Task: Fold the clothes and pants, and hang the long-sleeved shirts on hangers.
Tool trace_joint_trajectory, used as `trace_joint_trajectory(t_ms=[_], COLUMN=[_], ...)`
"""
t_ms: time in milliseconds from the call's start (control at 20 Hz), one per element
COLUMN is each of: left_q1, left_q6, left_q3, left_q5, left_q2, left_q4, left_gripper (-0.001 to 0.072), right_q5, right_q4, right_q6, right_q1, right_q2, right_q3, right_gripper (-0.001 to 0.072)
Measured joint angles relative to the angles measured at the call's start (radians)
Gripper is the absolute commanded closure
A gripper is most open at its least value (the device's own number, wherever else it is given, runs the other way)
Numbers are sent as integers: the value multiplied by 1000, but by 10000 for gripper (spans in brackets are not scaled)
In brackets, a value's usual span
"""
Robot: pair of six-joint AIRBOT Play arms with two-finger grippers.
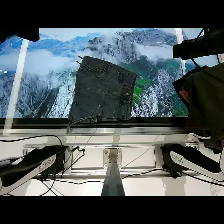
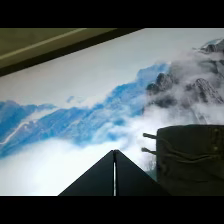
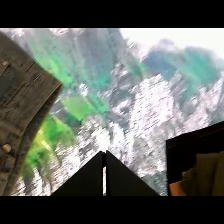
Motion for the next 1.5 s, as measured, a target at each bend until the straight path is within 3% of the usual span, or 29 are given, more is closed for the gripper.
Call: trace_joint_trajectory(t_ms=[200,450,500,600,650,900,950,1000,1050,1250,1500], left_q1=[0,0,0,1,3,91,125,159,201,385,595], left_q6=[-13,-19,-19,-19,-19,-16,-14,-11,-2,18,121], left_q3=[0,0,0,0,0,-4,-11,-21,-39,-164,-440], left_q5=[-92,-192,-204,-220,-227,-311,-332,-349,-371,-444,-480], left_q2=[3,-1,-3,-13,-21,-113,-132,-146,-158,-177,-184], left_q4=[-60,-75,-58,-10,17,92,91,80,66,-25,-299], left_gripper=[664,664,664,663,663,654,549,356,276,276,275], right_q5=[-27,9,18,18,5,-126,-158,-191,-221,-341,-391], right_q4=[52,326,388,497,541,718,747,773,792,839,877], right_q6=[-27,-179,-216,-266,-281,-319,-322,-323,-325,-293,-232], right_q1=[-96,-173,-175,-167,-156,-46,-19,9,33,91,109], right_q2=[-41,-69,-72,-74,-75,-77,-77,-77,-77,-82,-130], right_q3=[-87,-378,-451,-593,-660,-908,-932,-951,-964,-989,-988], right_gripper=[664,661,604,197,151,152,151,151,152,152,159])
